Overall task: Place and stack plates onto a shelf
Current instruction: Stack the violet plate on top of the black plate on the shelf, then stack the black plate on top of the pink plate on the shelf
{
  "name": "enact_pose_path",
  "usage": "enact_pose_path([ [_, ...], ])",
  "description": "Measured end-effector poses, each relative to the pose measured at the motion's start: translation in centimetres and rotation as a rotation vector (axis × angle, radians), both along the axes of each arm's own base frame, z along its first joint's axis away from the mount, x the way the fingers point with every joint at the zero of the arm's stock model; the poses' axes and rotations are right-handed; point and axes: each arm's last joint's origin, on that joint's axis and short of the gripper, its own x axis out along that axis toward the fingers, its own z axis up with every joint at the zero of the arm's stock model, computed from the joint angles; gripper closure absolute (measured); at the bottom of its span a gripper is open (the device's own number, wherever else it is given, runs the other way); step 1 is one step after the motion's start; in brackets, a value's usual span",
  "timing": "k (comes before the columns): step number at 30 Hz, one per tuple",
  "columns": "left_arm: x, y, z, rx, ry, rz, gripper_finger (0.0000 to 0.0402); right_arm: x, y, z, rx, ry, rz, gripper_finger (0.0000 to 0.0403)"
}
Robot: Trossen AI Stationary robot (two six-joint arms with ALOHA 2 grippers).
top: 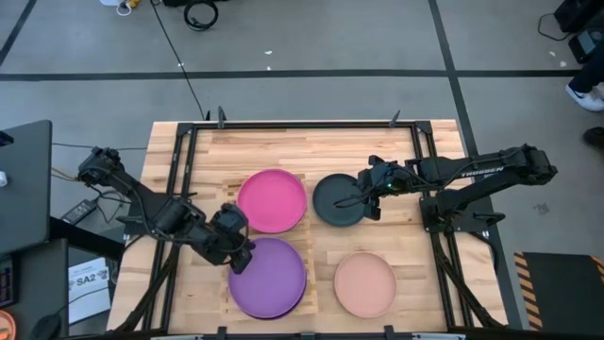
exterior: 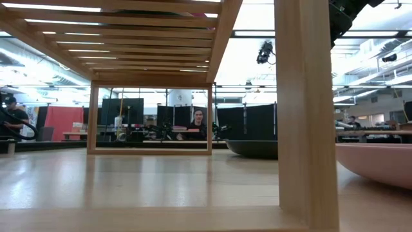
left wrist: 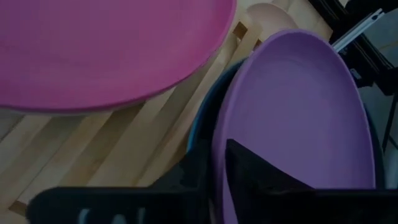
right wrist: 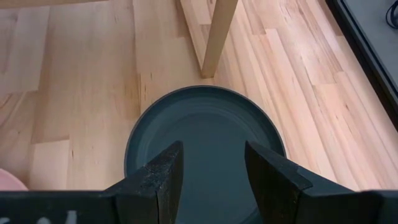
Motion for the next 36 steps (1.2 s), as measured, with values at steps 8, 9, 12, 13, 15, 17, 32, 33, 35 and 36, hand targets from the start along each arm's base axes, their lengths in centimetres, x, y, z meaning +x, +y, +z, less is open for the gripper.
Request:
enact_pose_path([
  [8,0.0,0.0,0.0,0.0,0.0,-0.001,0.0289,0.0,0.0,0.0,0.0,0.0,0.0,0.0226],
  [9,0.0,0.0,0.0,0.0,0.0,-0.001,0.0283,0.0,0.0,0.0,0.0,0.0,0.0,0.0226],
  [12,0.0,0.0,0.0,0.0,0.0,-0.001,0.0267,0.0,0.0,0.0,0.001,-0.001,-0.001,0.0226],
  [13,0.0,0.0,0.0,0.0,0.001,-0.001,0.0262,0.0,0.0,0.0,0.001,0.0,-0.001,0.0226],
  [15,0.0,0.0,0.0,0.0,0.001,-0.002,0.0254,0.0,0.0,0.0,0.001,0.0,-0.001,0.0226],
  [17,0.0,0.0,0.0,0.002,0.001,-0.004,0.0247,0.0,0.0,0.0,0.001,0.0,-0.001,0.0226],
  [32,-2.2,1.5,2.5,-0.05,-0.094,-0.011,0.0245,0.0,0.0,0.0,0.0,0.0,0.0,0.0226],
  [33,-2.5,1.6,2.8,-0.048,-0.105,-0.019,0.0245,0.0,0.0,0.0,0.0,0.0,0.0,0.0226],
  [35,-3.0,2.0,3.3,-0.035,-0.128,-0.045,0.0246,0.0,0.0,0.0,0.0,0.0,0.0,0.0226],
  [36,-3.3,2.1,3.5,-0.027,-0.14,-0.058,0.0246,0.0,0.0,0.0,0.0,0.0,0.0,0.0226],
])
